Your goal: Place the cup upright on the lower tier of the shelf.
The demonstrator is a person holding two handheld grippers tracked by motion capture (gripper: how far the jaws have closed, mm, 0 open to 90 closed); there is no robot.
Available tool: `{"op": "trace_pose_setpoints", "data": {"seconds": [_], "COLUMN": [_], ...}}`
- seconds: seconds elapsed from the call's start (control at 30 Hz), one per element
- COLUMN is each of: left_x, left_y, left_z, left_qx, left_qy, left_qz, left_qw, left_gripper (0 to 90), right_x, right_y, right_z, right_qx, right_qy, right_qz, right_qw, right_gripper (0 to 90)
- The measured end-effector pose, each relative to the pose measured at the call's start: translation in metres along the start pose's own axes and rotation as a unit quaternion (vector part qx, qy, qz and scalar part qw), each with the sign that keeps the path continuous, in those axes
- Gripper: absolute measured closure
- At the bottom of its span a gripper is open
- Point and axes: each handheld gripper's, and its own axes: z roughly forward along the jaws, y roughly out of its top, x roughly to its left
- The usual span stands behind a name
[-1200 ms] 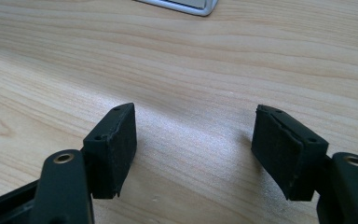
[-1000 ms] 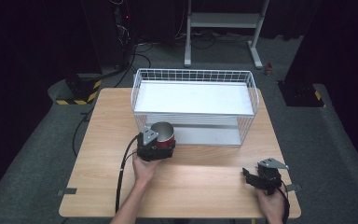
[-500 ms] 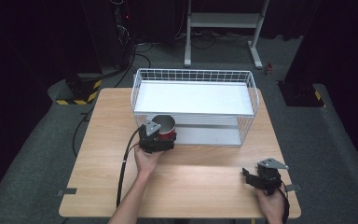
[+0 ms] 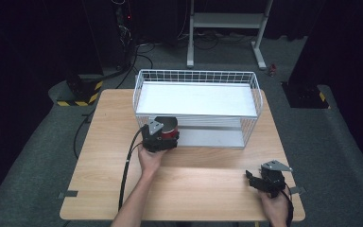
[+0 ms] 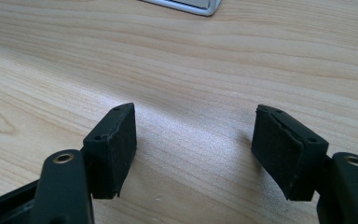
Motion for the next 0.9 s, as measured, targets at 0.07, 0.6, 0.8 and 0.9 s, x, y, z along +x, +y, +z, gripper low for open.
{"op": "trace_pose_setpoints", "data": {"seconds": [0.07, 0.6, 0.8, 0.9], "left_x": [0.0005, 0.0046, 0.006, 0.0058], "left_y": [-0.0008, -0.0006, 0.0, 0.0], "left_z": [0.0023, 0.0048, 0.0031, 0.0012], "left_qx": [-0.004, -0.012, -0.008, -0.007], "left_qy": [0.002, 0.001, -0.002, -0.01], "left_qz": [0.001, -0.013, -0.02, -0.019], "left_qw": [1.0, 0.9998, 0.9998, 0.9998], "left_gripper": [7.6, 6.5, 2.6, 1.6], "right_x": [0.0, 0.0001, 0.0001, 0.0001], "right_y": [0.0, -0.0001, 0.0, -0.0001], "right_z": [0.0, 0.0, 0.0, -0.0001], "right_qx": [0.0, 0.0, 0.0, 0.0], "right_qy": [0.0, 0.0, 0.0, 0.0], "right_qz": [0.0, 0.0, 0.0, 0.0], "right_qw": [1.0, 1.0, 1.0, 1.0], "right_gripper": [30.7, 30.8, 30.8, 30.8]}}
